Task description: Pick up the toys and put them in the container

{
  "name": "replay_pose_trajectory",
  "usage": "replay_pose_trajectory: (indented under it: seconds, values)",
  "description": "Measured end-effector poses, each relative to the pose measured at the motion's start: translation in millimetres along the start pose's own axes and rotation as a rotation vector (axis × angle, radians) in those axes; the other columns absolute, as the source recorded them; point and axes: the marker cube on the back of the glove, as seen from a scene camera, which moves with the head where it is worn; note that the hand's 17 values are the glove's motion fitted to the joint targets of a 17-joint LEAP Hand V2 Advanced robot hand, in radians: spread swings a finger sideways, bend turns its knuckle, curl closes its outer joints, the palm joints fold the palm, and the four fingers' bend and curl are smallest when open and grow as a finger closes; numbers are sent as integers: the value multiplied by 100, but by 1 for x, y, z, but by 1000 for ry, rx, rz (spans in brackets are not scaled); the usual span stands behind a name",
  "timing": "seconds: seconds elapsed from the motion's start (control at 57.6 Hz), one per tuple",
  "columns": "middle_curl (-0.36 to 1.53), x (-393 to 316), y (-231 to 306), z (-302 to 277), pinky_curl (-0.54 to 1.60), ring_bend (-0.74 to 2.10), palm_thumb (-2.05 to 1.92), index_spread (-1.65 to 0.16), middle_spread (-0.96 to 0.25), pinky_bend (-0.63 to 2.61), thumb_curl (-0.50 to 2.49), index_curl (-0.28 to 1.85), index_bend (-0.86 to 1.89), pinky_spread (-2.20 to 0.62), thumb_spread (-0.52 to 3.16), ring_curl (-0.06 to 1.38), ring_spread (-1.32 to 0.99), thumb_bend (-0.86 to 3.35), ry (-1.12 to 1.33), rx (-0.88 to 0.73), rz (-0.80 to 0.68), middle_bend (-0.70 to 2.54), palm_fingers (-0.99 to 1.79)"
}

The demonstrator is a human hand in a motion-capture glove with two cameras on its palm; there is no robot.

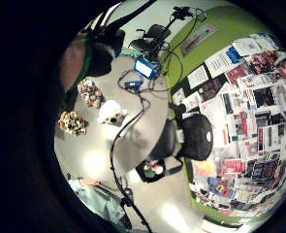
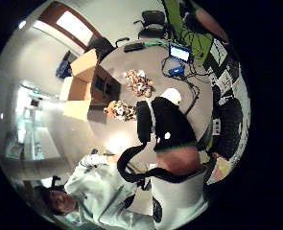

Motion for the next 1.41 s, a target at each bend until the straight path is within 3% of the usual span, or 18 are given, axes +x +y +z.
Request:
replay_pose_trajectory:
  seconds: [0.139,0.33,0.712,0.92,1.007,1.077,1.129,1.163,1.216,1.407]
  values:
    - [7,-8,0,6,21,49,9,-20,-4,60,6,8,15,-6,96,13,-11,9,18,-51,-9,19,44]
    - [14,-14,-13,23,26,56,7,-25,-5,66,13,13,16,-7,130,17,-15,9,-6,-80,-42,21,38]
    - [21,-18,-48,136,35,50,2,-29,-3,91,21,19,16,-2,145,18,-12,3,-108,-199,-109,17,-3]
    - [23,-22,-38,236,36,45,6,-31,-3,97,25,23,18,0,144,17,-8,3,-149,-376,-3,15,-5]
    - [23,-25,-36,260,37,45,12,-32,-2,101,27,26,19,2,142,18,-5,4,-175,-357,26,14,-3]
    - [21,-25,-35,270,37,54,23,-33,-1,105,30,28,25,1,140,19,-4,8,-175,-253,35,13,13]
    - [20,-25,-37,274,35,74,31,-32,-2,107,32,28,26,-10,140,23,-10,11,-192,-194,41,15,47]
    - [20,-24,-37,276,34,80,34,-31,-3,107,32,27,23,-14,139,23,-12,12,-209,-171,44,14,50]
    - [23,-24,-37,279,34,94,40,-29,-7,105,34,27,18,-23,138,29,-20,14,-240,-147,47,25,80]
    - [35,-31,-32,275,38,109,58,-23,-16,103,40,34,18,-36,141,39,-28,22,-206,-92,45,49,117]
